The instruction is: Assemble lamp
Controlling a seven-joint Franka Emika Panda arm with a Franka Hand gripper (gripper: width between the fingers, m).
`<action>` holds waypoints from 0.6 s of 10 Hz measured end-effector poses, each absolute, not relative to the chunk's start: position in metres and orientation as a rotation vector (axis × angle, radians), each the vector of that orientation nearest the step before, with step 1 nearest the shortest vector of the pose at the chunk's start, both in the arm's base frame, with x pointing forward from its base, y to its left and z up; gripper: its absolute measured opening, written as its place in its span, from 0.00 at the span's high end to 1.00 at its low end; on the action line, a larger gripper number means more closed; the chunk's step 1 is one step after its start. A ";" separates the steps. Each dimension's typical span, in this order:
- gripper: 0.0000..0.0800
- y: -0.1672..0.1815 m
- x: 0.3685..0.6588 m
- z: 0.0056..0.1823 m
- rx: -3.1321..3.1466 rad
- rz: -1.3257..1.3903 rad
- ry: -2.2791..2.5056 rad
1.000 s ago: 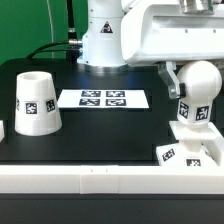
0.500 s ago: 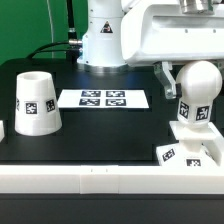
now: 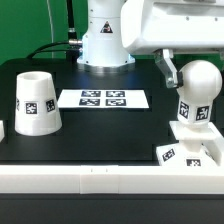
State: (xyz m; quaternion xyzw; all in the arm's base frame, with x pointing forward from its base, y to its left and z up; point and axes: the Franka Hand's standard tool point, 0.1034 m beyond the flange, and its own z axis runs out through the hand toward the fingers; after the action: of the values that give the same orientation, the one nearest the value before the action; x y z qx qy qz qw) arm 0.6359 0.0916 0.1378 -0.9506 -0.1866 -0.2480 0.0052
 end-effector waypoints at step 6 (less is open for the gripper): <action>0.13 0.103 0.627 0.130 -2.996 -0.404 -0.594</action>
Offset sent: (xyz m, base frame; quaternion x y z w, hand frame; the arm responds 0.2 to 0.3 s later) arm 0.0000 0.0000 0.0000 0.0000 -0.0650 0.0000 0.9979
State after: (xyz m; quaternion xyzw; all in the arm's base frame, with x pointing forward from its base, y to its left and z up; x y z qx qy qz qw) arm 0.6272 0.1026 0.1299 -0.9720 -0.1927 -0.1310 0.0302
